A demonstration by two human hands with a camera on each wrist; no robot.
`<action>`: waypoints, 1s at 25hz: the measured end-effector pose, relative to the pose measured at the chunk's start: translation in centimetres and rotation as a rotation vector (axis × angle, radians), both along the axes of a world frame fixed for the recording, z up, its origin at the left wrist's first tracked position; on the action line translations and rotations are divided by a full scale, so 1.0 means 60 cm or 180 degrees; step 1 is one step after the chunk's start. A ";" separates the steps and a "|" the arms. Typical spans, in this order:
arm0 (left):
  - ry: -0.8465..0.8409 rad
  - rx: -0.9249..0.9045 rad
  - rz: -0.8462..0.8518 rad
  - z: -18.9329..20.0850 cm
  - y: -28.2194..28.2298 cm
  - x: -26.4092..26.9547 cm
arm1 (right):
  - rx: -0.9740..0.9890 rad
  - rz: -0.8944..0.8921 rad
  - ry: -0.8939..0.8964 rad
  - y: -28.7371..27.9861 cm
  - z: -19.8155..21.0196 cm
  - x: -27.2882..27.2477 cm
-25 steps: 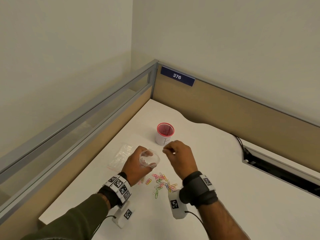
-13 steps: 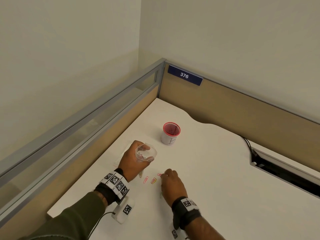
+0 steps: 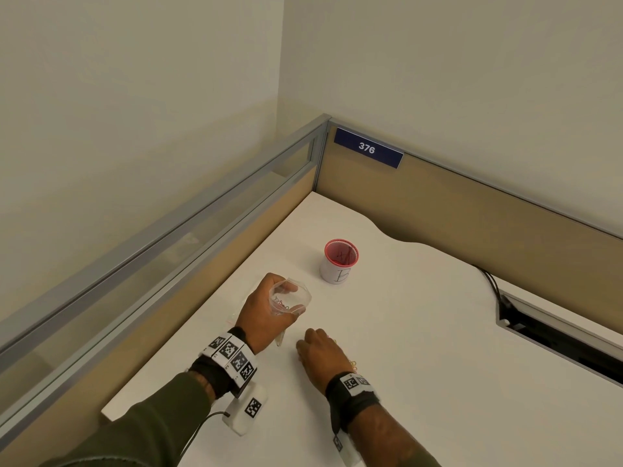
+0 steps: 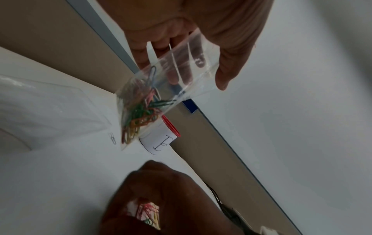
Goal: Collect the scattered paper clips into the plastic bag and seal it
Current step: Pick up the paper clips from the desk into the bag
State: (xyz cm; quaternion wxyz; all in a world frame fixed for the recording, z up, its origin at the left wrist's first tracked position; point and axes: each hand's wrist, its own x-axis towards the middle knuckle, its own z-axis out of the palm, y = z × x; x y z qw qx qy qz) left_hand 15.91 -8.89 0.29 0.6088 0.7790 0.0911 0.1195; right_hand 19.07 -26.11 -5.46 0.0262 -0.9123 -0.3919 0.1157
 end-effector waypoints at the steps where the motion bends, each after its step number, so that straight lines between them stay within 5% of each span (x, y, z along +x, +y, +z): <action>1: -0.0001 -0.0044 0.0010 0.000 -0.001 0.000 | -0.0049 -0.0091 0.0013 -0.017 0.001 0.003; 9: -0.0032 -0.0179 -0.0091 -0.003 -0.018 0.006 | 0.0121 -0.0962 0.0422 -0.084 0.013 0.035; 21: -0.0025 -0.0178 -0.0116 -0.003 -0.014 0.002 | 0.0171 -0.0298 0.0453 -0.076 -0.007 -0.019; 25: -0.0043 -0.0216 -0.0069 -0.003 -0.011 0.001 | 0.0259 -0.0535 0.0292 -0.106 -0.007 0.005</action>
